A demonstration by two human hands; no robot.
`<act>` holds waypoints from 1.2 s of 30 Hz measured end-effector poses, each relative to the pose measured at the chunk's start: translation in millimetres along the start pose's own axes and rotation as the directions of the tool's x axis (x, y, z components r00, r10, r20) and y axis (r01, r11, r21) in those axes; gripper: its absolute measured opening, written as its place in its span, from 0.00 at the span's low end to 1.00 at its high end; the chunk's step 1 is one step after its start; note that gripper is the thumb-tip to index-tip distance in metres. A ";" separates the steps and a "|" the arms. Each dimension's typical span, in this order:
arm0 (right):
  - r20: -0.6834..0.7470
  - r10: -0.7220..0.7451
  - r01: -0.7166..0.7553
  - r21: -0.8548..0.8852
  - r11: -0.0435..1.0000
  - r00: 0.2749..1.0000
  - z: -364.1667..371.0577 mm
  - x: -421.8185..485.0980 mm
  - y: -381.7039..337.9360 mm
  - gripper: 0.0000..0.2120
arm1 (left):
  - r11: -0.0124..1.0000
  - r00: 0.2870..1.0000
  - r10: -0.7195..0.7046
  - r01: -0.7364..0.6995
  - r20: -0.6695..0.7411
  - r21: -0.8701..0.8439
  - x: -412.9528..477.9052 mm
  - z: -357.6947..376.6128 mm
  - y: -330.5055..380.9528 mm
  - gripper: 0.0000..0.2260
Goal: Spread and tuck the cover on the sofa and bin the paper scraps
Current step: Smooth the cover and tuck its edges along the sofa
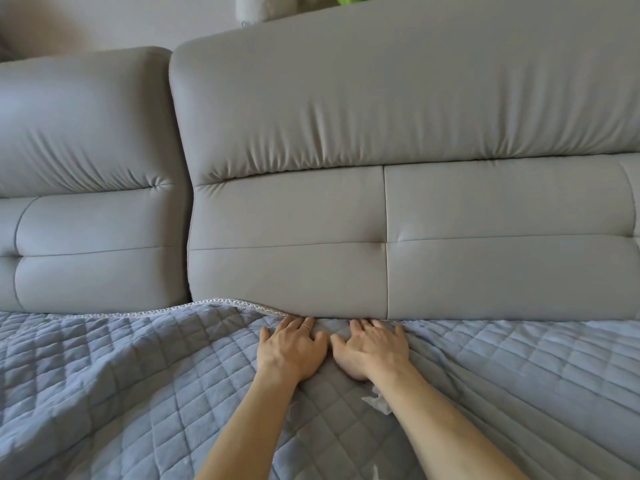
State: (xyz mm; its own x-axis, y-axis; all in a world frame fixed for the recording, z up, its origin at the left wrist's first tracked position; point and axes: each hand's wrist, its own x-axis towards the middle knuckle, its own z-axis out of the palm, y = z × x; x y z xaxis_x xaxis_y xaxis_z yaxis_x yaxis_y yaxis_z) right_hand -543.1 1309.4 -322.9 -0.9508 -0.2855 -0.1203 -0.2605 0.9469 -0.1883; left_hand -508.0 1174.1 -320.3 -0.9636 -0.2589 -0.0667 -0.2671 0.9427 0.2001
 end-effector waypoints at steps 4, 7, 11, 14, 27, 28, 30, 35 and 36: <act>0.061 -0.018 0.015 0.055 0.998 0.998 16.8 17.6 6.7 0.34 | 1.000 0.998 -0.005 0.005 0.068 -0.011 7.8 23.6 -11.1 0.26; 0.091 -0.031 0.026 0.050 0.998 0.995 24.2 5.7 22.3 0.36 | 1.000 0.995 0.025 -0.025 0.098 0.003 -17.5 36.7 -13.5 0.27; 0.161 -0.021 0.007 0.083 0.997 0.987 -30.3 -15.0 32.0 0.43 | 0.996 0.995 0.080 -0.079 0.057 -0.029 -43.0 2.3 -2.1 0.28; 0.291 -0.037 0.002 0.120 0.993 0.956 -55.7 -40.2 27.5 0.42 | 0.995 0.993 0.096 -0.096 0.062 0.003 -77.3 -14.2 -9.7 0.28; 0.141 -0.168 0.165 0.032 0.986 0.976 -5.2 -192.8 22.0 0.28 | 0.997 0.986 -0.076 0.072 0.146 0.034 -218.4 -3.6 2.6 0.30; 0.138 -0.154 0.153 0.018 0.988 0.978 -14.3 -190.3 22.0 0.27 | 0.998 0.988 -0.063 0.060 0.141 0.031 -217.5 -9.0 7.5 0.30; 0.147 -0.105 0.110 -0.026 0.994 0.984 -33.5 -186.2 20.6 0.26 | 1.000 0.987 -0.009 0.007 0.160 0.018 -213.5 -20.2 16.8 0.29; 0.111 -0.062 0.074 -0.109 0.991 0.992 -39.2 -200.0 8.9 0.25 | 0.952 0.960 0.147 -0.072 0.237 -0.299 -217.4 -33.6 -4.3 0.25; 0.108 -0.074 0.088 -0.131 0.987 0.991 -34.7 -205.5 9.2 0.26 | 0.920 0.947 0.154 -0.034 0.282 -0.390 -220.0 -33.0 -7.6 0.25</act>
State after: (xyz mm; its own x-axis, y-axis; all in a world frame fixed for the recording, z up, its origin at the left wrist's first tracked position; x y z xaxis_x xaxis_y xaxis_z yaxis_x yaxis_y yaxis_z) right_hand -355.8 1381.9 -266.0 -0.9052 -0.3694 -0.2102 -0.3632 0.9292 -0.0687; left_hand -294.3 1216.9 -274.9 -0.9506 -0.0403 -0.3077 -0.2173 0.7944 0.5673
